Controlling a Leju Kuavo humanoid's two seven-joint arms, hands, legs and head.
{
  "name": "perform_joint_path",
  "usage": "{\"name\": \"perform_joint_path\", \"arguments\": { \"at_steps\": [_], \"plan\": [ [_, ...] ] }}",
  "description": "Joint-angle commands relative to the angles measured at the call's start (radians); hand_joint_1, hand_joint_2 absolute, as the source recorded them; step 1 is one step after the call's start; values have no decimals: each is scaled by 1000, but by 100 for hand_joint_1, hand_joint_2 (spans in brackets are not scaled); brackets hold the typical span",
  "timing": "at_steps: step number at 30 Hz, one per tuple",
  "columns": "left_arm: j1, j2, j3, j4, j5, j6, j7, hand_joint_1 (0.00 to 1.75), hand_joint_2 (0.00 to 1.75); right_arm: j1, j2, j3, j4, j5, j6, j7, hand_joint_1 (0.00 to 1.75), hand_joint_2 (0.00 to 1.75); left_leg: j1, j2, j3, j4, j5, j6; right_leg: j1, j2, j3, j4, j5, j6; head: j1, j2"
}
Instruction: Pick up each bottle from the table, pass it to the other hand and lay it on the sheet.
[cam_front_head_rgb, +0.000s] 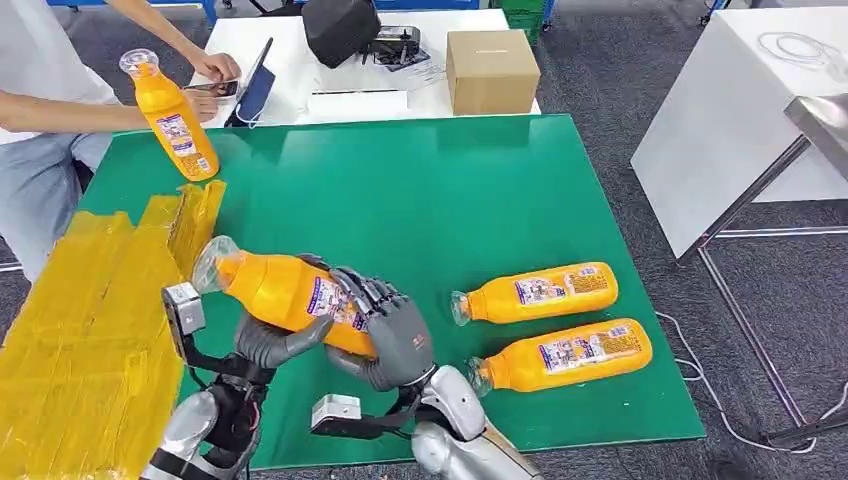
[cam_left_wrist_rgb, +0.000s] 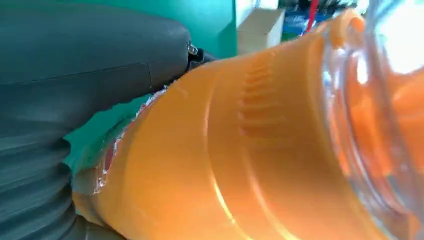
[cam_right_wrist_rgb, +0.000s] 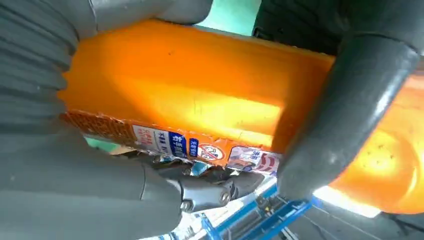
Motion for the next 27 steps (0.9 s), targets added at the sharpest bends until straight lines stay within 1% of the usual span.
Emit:
{"name": "perform_joint_path", "arguments": {
  "at_steps": [1, 2, 4, 5, 6, 7, 8, 9, 10, 11, 12, 13, 15, 16, 17, 18, 19, 20, 21, 22, 23, 24, 25, 26, 27],
  "plan": [
    [-44, 15, 67, -18, -205, 212, -68, 175, 175, 61, -83, -1, -278, -167, 89, -49, 0, 175, 1, -1, 1, 1, -2, 0, 1, -3, 3, 0, -2, -1, 0, 0],
    [-42, 17, 75, -15, -241, 250, -72, 175, 175, 85, -105, -14, -354, -198, 93, -73, 0, 175, 0, -1, 2, 1, -1, 0, 1, -3, 3, 0, -2, -1, 1, 0],
    [-38, 24, 92, -8, -242, 266, -74, 175, 175, 127, -140, -35, -476, -242, 104, -96, 0, 175, 1, -1, 3, 1, -2, 0, 1, -2, 3, -1, -2, -1, 0, 0],
    [-36, 26, 97, -6, -254, 280, -79, 175, 175, 141, -155, -45, -516, -261, 118, -100, 0, 175, 0, -4, 1, 0, 0, 1, 0, -5, 2, 0, -2, -1, 0, 0],
    [-32, 30, 103, -8, -289, 311, -97, 175, 175, 156, -166, -59, -553, -279, 124, -109, 0, 175, 0, -4, 0, 0, 0, 1, 0, -5, 1, 0, -1, 0, 0, 0],
    [-26, 35, 112, -12, -361, 375, -118, 175, 175, 177, -179, -82, -599, -303, 139, -120, 0, 175, 0, -4, 2, 0, -1, 1, 1, -5, 3, -1, -2, 0, 0, 0],
    [-19, 34, 126, -17, -459, 471, -140, 175, 175, 192, -188, -101, -630, -332, 162, -120, 0, 175, 0, -2, 1, 0, -1, 1, 0, -3, 2, -1, -1, 0, 0, 0],
    [-11, 37, 132, -32, -458, 472, -140, 175, 175, 201, -197, -112, -650, -339, 174, -119, 0, 175, 1, -2, 5, 1, -4, 2, 1, -4, 7, -2, -3, -1, 0, 0],
    [-11, 37, 132, -32, -458, 472, -140, 175, 175, 201, -197, -112, -650, -339, 174, -119, 0, 175, 0, -2, 2, 0, -1, 1, 0, -3, 3, -1, -1, 0, 0, 0],
    [-11, 37, 132, -32, -458, 472, -140, 175, 175, 201, -197, -112, -650, -339, 174, -119, 0, 175, 0, -2, 1, 0, -1, 1, 0, -3, 2, -1, -1, 0, 1, 0],
    [-8, 36, 146, -37, -574, 573, -171, 175, 175, 211, -187, -128, -651, -351, 185, -117, 0, 175, 0, -2, 3, 0, -2, 1, 0, -3, 4, -1, -2, -1, 0, 0],
    [-3, 31, 164, -37, -690, 682, -188, 175, 175, 219, -187, -136, -663, -404, 216, -119, 0, 175, 0, -1, 1, 0, -1, 1, 0, -2, 2, -1, -1, -1, 0, 0],
    [9, 57, 173, -47, -891, 773, -148, 175, 175, 257, -196, -182, -718, -512, 285, -133, 0, 175, 0, -2, 2, 0, -1, 1, 1, -3, 3, -1, -1, -1, 0, 0],
    [17, 53, 205, -53, -1025, 796, -115, 175, 175, 274, -205, -203, -745, -541, 311, -130, 0, 175, 0, -2, 1, 0, -1, 0, 0, -3, 2, -1, -1, -1, 0, 0],
    [27, 56, 209, -67, -1025, 796, -116, 175, 175, 284, -214, -217, -763, -550, 324, -128, 0, 175, 0, -3, 3, 0, -2, 0, 1, -4, 4, -1, -2, -1, 0, 0],
    [31, 48, 242, -65, -1141, 796, -108, 175, 175, 293, -214, -230, -772, -566, 349, -116, 0, 175, 0, -1, 1, 0, -2, 1, 0, -2, 2, -1, -1, -1, 0, 0],
    [40, 38, 271, -62, -1288, 796, -93, 175, 175, 301, -223, -245, -782, -604, 385, -99, 0, 175, 0, -1, 3, 0, -3, 1, 1, -2, 4, -1, -2, -1, 1, 0],
    [50, 36, 283, -57, -1386, 796, -63, 175, 175, 308, -227, -267, -786, -624, 412, -92, 0, 175, 0, 0, 3, -1, -2, 1, 0, -2, 3, -2, -1, -1, 0, 0],
    [56, 37, 285, -53, -1407, 796, -64, 175, 175, 313, -227, -282, -785, -628, 418, -94, 0, 175, 0, 0, 1, -1, -1, 1, 0, -1, 2, -1, -1, 0, 0, 0],
    [62, 55, 287, -26, -1560, 796, -12, 175, 175, 317, -227, -301, -782, -631, 431, -82, 0, 175, 0, 1, 3, -1, -2, 1, 1, -1, 4, -2, -1, -1, 0, 0],
    [62, 63, 284, -12, -1602, 796, 11, 175, 175, 317, -227, -308, -780, -650, 447, -76, 0, 175, 0, 0, 1, -1, -1, 1, 0, -1, 2, -2, 0, 0, 0, 0],
    [62, 78, 285, 11, -1717, 796, 61, 175, 175, 319, -224, -323, -774, -653, 452, -73, 0, 0, 1, 1, 7, -1, -3, 1, 1, -1, 8, -3, -2, -1, 0, 0],
    [58, 103, 262, 37, -1800, 796, 116, 175, 175, 318, -219, -331, -767, -652, 465, -70, 0, 0, 0, 0, 2, -1, -1, 1, 0, -2, 3, -2, -1, -1, 0, 0],
    [57, 114, 254, 47, -1829, 796, 132, 175, 175, 316, -218, -333, -763, -655, 472, -65, 0, 175, 0, 0, 4, -1, -2, 1, 1, -1, 4, -3, -1, -1, 0, 0],
    [56, 125, 244, 53, -1861, 796, 147, 175, 175, 314, -216, -334, -758, -659, 479, -58, 0, 175, -1, 0, 3, -2, -1, 1, 0, -1, 3, -2, -1, -1, 0, 0]
  ]
}}
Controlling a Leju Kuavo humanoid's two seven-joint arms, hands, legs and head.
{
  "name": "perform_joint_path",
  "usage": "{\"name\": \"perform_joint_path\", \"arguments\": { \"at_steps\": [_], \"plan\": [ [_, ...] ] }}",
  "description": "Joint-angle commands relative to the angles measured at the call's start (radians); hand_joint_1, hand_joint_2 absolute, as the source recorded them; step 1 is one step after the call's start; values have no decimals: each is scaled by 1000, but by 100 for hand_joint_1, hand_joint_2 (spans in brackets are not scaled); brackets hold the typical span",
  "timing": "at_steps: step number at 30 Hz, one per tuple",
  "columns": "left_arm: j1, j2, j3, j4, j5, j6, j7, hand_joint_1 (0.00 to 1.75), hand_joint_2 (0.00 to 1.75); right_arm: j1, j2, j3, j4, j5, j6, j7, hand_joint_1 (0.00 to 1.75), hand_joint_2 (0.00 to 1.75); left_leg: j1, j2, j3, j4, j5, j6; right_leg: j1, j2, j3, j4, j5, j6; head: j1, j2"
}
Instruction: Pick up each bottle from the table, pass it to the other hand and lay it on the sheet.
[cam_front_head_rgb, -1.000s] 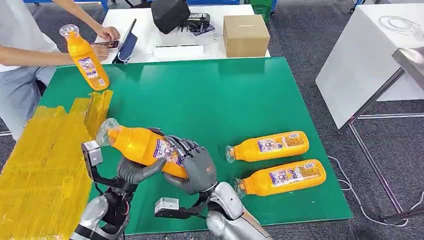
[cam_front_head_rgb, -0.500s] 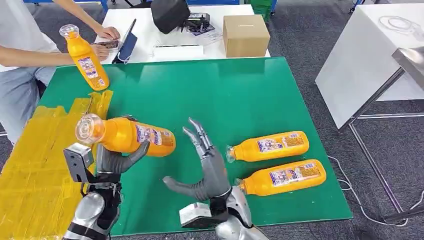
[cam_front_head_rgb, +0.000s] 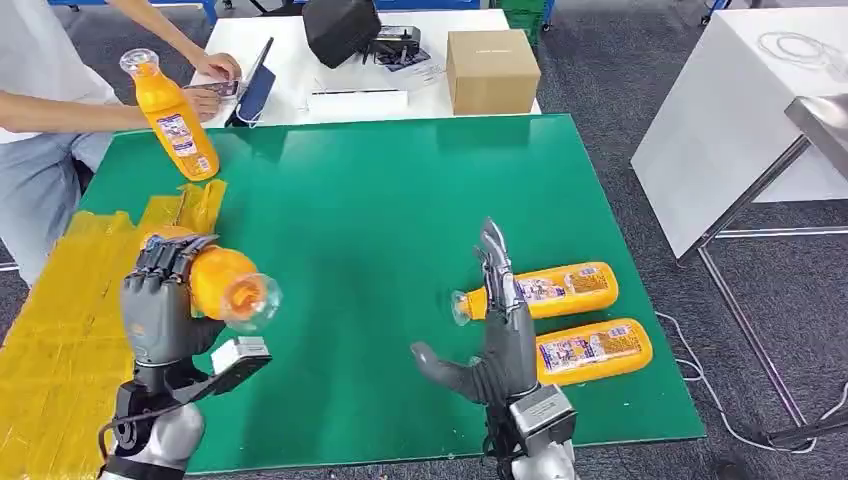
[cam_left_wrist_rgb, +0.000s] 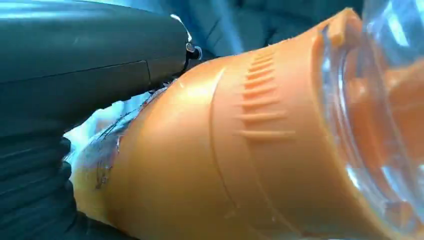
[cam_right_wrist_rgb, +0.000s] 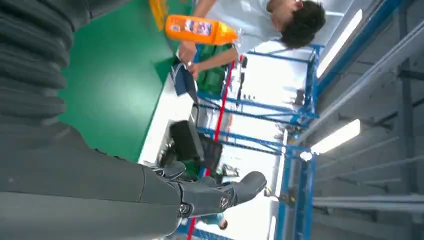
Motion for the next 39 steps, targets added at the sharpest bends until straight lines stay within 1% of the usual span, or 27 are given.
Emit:
{"name": "perform_joint_path", "arguments": {
  "at_steps": [1, 5, 6, 12, 14, 15, 16, 17, 18, 19, 20, 21, 22, 24, 25, 27, 29, 31, 32, 33, 34, 35, 36, 39],
  "plan": [
    [-3, 84, 18, 124, -360, 2, 178, 175, 175, 15, -31, -112, -18, -34, 58, 33, 0, 175, 0, 1, 6, -2, -1, 0, 0, -1, 6, -2, -1, -1, 0, 0],
    [-3, 84, 18, 124, -360, 2, 178, 175, 175, 15, -31, -112, -18, -34, 58, 33, 0, 175, 0, 0, 2, -1, 0, 0, 0, 0, 2, -1, 0, -1, 0, 0],
    [-3, 84, 18, 124, -360, 2, 178, 175, 175, 15, -31, -112, -18, -34, 58, 33, 0, 175, 0, 0, 5, -1, -1, 0, 1, -1, 5, -1, -1, -1, 0, 0],
    [-3, 84, 18, 124, -360, 2, 178, 175, 175, 15, -31, -112, -18, -34, 58, 33, 0, 175, 0, 0, 3, -1, -1, 0, 0, 0, 3, -1, -1, 0, 0, 0],
    [0, 117, -23, 153, -421, 2, 230, 175, 175, 6, -28, -110, -3, -42, 71, 45, 0, 175, 0, 1, 5, -1, -2, 1, 1, -1, 6, -2, -1, -1, 0, 0],
    [-4, 137, -49, 184, -443, 2, 258, 175, 175, 0, -27, -112, 6, -42, 72, 46, 0, 175, 0, 0, 2, -1, 0, 0, 0, -1, 2, -1, 0, 0, 0, 0],
    [-21, 202, -111, 214, -443, 2, 333, 175, 175, -6, -24, -111, 14, -42, 74, 47, 0, 175, 0, 1, 4, -2, -1, 0, 0, 0, 4, -2, 0, -1, 0, 0],
    [-30, 224, -139, 233, -443, 2, 367, 175, 175, -8, -24, -111, 15, -42, 75, 47, 0, 175, -1, 1, 3, -2, 0, 0, 0, 0, 3, -1, 0, -1, 0, 0],
    [-47, 231, -181, 289, -443, 2, 421, 175, 175, -11, -24, -110, 17, -38, 77, 47, 0, 175, 0, 1, 6, -2, -1, 0, 1, -1, 6, -2, -1, -2, 0, 0],
    [-68, 216, -185, 363, -443, 1, 439, 175, 175, -10, -23, -111, 18, -31, 77, 49, 0, 175, 1, 1, 7, -2, -1, 0, 1, -1, 7, -2, -1, -2, 0, 0],
    [-79, 210, -182, 390, -443, -14, 448, 175, 175, -9, -22, -111, 17, -27, 76, 51, 0, 175, -1, -1, 3, -2, 1, 0, 0, -2, 3, -1, 0, -1, 0, 0],
    [-104, 164, -149, 446, -430, -85, 476, 175, 175, -3, -17, -117, 13, -11, 69, 61, 0, 175, 0, -2, 6, -3, 0, 0, 1, -3, 6, -3, -1, -2, 0, 0],
    [-121, 142, -128, 472, -404, -144, 490, 175, 175, 4, -14, -121, 8, -1, 66, 66, 0, 175, 0, -2, 6, -3, 1, 0, 0, -4, 5, -2, -1, -1, -1, 0],
    [-165, 120, -115, 518, -384, -231, 510, 175, 175, 18, -5, -134, -7, 24, 64, 75, 0, 175, 0, -3, 3, -1, 1, 0, 0, -3, 3, -1, 0, 0, 0, 0],
    [-186, 118, -115, 546, -378, -277, 530, 175, 175, 20, 0, -138, -10, 42, 60, 79, 0, 175, 0, -4, 3, -1, 1, 0, 0, -5, 4, -2, -1, -1, 0, 0],
    [-220, 116, -111, 599, -359, -335, 552, 175, 175, 20, 7, -144, -12, 57, 57, 83, 0, 175, 0, -2, 1, -1, 1, 0, 0, -3, 1, -1, 0, 0, 0, 0],
    [-236, 118, -109, 631, -346, -366, 560, 175, 175, 16, 11, -145, -8, 63, 56, 86, 0, 175, 0, -4, 4, -1, 0, 0, 1, -5, 5, -2, -1, -1, 0, 0],
    [-252, 125, -108, 670, -334, -405, 570, 175, 175, 7, 14, -142, 2, 72, 55, 89, 0, 175, 0, -2, 3, -1, 0, 0, 0, -3, 4, -1, -1, -1, 0, 0],
    [-254, 126, -105, 678, -329, -410, 572, 175, 175, 5, 15, -141, 5, 73, 56, 90, 0, 175, 1, -3, 6, -1, -1, 0, 1, -5, 8, -2, -2, -2, 0, 0],
    [-260, 129, -101, 698, -321, -424, 577, 175, 175, -1, 17, -138, 11, 75, 55, 91, 0, 175, 0, -1, 2, -1, 1, 0, 0, -1, 1, -1, 0, 0, 0, 0],
    [-270, 134, -101, 722, -313, -439, 583, 175, 175, -6, 19, -136, 19, 77, 54, 92, 0, 175, 0, -1, 5, -1, -1, 0, 1, -2, 6, -2, -1, -1, 0, 0],
    [-271, 136, -101, 729, -307, -435, 584, 175, 175, -9, 21, -135, 23, 78, 53, 93, 0, 175, 0, 0, 3, -1, 0, 0, 0, 0, 2, -1, 0, -1, 0, 0],
    [-272, 137, -97, 736, -301, -437, 583, 175, 175, -11, 21, -134, 26, 78, 53, 93, 0, 175, 0, 1, 5, -2, 0, 0, 0, 0, 5, -1, -1, -1, 0, 0],
    [-281, 144, -96, 759, -295, -450, 585, 175, 175, -18, 23, -132, 34, 80, 53, 94, 0, 175, 0, 1, 4, -2, 0, 0, 0, 0, 4, -1, 0, -1, 0, 0]
  ]
}}
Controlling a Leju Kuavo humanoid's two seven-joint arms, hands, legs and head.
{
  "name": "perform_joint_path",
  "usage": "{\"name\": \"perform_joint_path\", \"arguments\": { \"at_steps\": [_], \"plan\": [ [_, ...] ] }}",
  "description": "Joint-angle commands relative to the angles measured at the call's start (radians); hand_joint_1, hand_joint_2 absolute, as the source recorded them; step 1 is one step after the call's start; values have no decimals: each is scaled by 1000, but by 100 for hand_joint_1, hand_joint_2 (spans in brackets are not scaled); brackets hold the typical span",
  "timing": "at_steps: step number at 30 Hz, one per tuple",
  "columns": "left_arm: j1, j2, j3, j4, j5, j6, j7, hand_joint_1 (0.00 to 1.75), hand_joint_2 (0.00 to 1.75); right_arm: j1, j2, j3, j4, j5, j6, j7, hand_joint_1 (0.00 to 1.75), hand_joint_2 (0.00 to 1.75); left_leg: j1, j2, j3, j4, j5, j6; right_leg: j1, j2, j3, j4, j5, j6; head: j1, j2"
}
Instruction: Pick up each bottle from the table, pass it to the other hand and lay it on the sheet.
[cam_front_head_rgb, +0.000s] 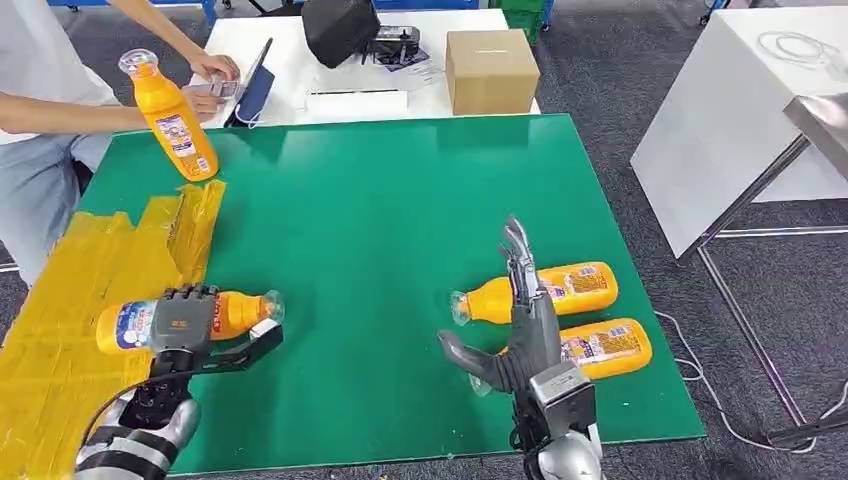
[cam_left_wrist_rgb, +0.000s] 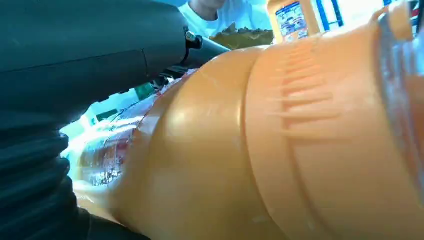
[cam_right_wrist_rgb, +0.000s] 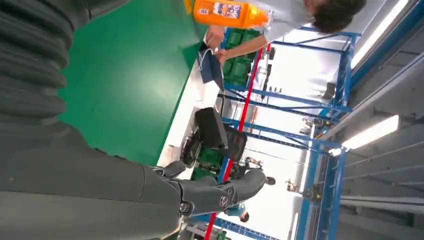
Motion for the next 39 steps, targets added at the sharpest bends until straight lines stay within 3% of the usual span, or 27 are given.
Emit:
{"name": "perform_joint_path", "arguments": {
  "at_steps": [1, 5, 6, 7, 8, 14, 27, 31, 39],
  "plan": [
    [-72, 4, -1, 217, 28, -38, 9, 175, 175, -43, 16, -19, 59, 4, -5, 7, 0, 175, 0, 2, 5, -2, 0, 0, 0, 1, 5, -2, 0, -1, 0, 0],
    [-75, 11, -12, 219, 18, -43, 22, 175, 175, -44, 17, -19, 60, 7, -7, 9, 0, 175, 0, 3, 9, -3, 0, 0, 1, 1, 9, -2, 1, -2, 0, 0],
    [-78, 19, -23, 223, 11, -56, 23, 166, 175, -46, 17, -18, 62, 8, -8, 10, 0, 175, 0, 3, 9, -2, 0, 0, 0, 2, 8, -2, 1, -1, 0, 0],
    [-81, 29, -32, 229, 7, -69, 22, 38, 175, -48, 17, -18, 65, 8, -9, 11, 0, 175, 1, 4, 10, -2, 0, 0, 1, 2, 9, -2, 1, -2, 0, 0],
    [-83, 40, -41, 233, 3, -82, 19, 0, 175, -51, 18, -18, 69, 9, -8, 12, 0, 175, 0, 4, 10, -2, 0, 0, 1, 2, 9, -2, 1, -1, 0, 0],
    [-74, 76, -78, 209, 44, -141, -47, 0, 175, -54, 19, -27, 87, 10, -8, 17, 0, 175, 0, 5, 14, -3, 0, 0, 1, 4, 12, -2, 1, -2, 0, 0],
    [-44, 82, -96, 130, 137, -133, -107, 0, 175, -48, 17, -36, 85, 11, -10, 19, 0, 175, 0, 3, 15, -2, 0, 0, 0, 2, 14, -1, 0, -1, 0, 0],
    [19, 52, -55, -13, 236, 51, -197, 0, 175, -40, 9, -39, 81, 10, -11, 17, 0, 175, 0, 3, 15, -3, -1, 0, 0, 2, 14, -2, 0, -1, 0, 0],
    [131, 51, 35, -200, 330, 190, -296, 0, 175, -25, -1, -39, 87, 6, -20, 8, 0, 175, 1, 5, 9, -1, -2, 1, 1, 2, 9, -2, -1, -1, 0, 0]
  ]
}}
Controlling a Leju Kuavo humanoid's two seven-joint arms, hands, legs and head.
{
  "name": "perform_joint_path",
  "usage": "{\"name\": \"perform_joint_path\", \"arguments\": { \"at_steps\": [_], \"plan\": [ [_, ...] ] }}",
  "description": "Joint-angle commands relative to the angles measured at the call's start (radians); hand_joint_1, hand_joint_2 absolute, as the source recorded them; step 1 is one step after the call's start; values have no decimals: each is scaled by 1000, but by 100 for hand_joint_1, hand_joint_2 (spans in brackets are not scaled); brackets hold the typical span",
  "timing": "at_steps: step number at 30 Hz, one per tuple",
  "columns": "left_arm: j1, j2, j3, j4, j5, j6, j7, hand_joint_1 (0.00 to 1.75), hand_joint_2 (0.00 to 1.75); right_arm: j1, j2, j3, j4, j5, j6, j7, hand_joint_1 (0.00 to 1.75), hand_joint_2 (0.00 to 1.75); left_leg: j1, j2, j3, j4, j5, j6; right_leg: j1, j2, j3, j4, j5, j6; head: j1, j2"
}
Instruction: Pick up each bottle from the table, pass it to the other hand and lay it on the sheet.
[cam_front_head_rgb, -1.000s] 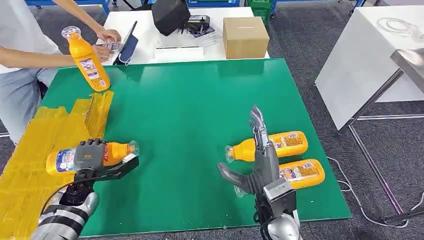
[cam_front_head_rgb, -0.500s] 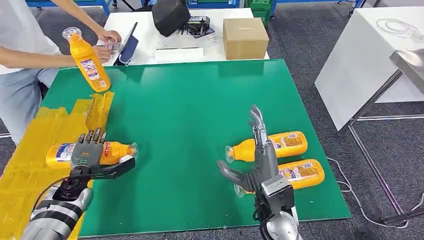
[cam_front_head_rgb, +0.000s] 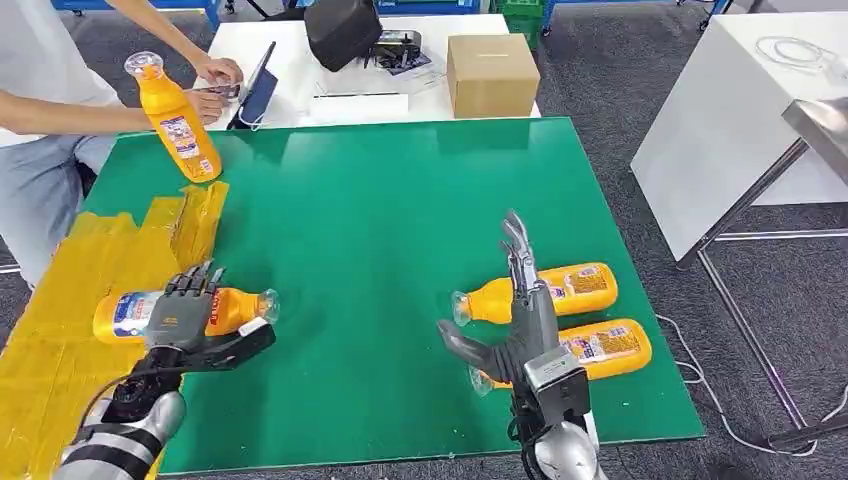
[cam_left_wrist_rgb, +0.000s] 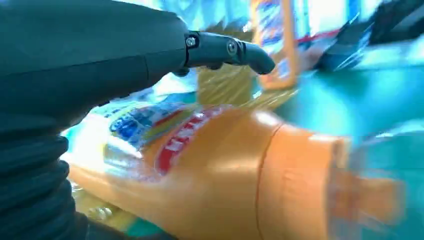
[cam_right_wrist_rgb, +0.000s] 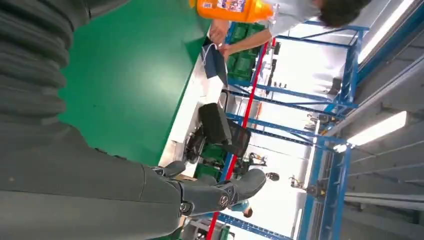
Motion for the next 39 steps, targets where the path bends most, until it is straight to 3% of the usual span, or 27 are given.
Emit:
{"name": "perform_joint_path", "arguments": {
  "at_steps": [1, 8, 12, 14, 17, 18, 19, 21, 26, 30, 39],
  "plan": [
    [108, -13, 84, -181, 33, 77, -47, 0, 175, -4, -16, -24, 53, -5, -13, -7, 0, 175, 0, 2, 1, 0, -1, 0, 1, 1, 1, -2, 0, 0, 0, 0],
    [106, -18, 88, -176, 31, 84, -51, 0, 175, -5, -15, -24, 53, -5, -15, -7, 0, 175, 1, 1, -1, 0, -1, 0, 1, 0, -1, -2, 0, -1, -1, 0],
    [133, -44, 150, -227, 10, 202, -54, 0, 175, 8, -15, -30, 50, -4, -24, -7, 0, 175, 1, 0, -1, 0, -1, 1, 1, -1, 0, -2, -1, -1, 0, 0],
    [171, -79, 202, -318, 35, 301, -80, 0, 175, 22, -23, -38, 42, 22, -52, -14, 0, 175, 1, 1, -1, 0, -2, 1, 1, 0, -1, -2, -1, 0, -1, 0],
    [212, -224, 375, -479, 79, 301, -251, 0, 175, 29, -41, -46, 40, 94, -109, -13, 0, 175, 1, 0, -3, 1, -1, 1, 1, -1, -3, -1, -1, 0, 0, 0],
    [224, -225, 355, -477, 129, 301, -267, 0, 175, 24, -58, -45, 44, 161, -135, 6, 0, 175, 1, 0, -3, 1, -2, 1, 1, -1, -1, -2, -1, 0, 0, 0],
    [231, -215, 327, -480, 178, 284, -264, 0, 175, 19, -68, -44, 49, 203, -144, 23, 0, 175, 1, 0, -3, 1, -2, 2, 1, -2, -1, -2, -1, 0, 0, 0],
    [259, -170, 218, -519, 442, 79, -263, 0, 175, -16, -126, -39, 79, 399, -127, 135, 0, 175, 0, 0, -3, 0, -1, 1, 0, 0, -3, -2, 0, 0, -1, 0],
    [301, -192, 149, -576, 779, -220, -312, 0, 175, -90, -203, -56, 169, 606, -26, 257, 0, 175, -1, 2, -2, 0, -2, 2, 0, 1, -2, -3, 0, 0, -1, 0],
    [303, -203, 118, -587, 820, -265, -327, 0, 175, -135, -245, -80, 232, 649, -3, 283, 0, 175, -1, -1, -4, 0, -1, 2, -1, -1, -3, -3, 0, 0, 0, 0],
    [299, -198, 120, -583, 822, -271, -332, 0, 175, -135, -248, -74, 227, 660, 4, 292, 0, 175, 0, 0, -2, 0, -2, 1, 0, -1, -1, -3, -1, 0, -1, 0]
  ]
}}
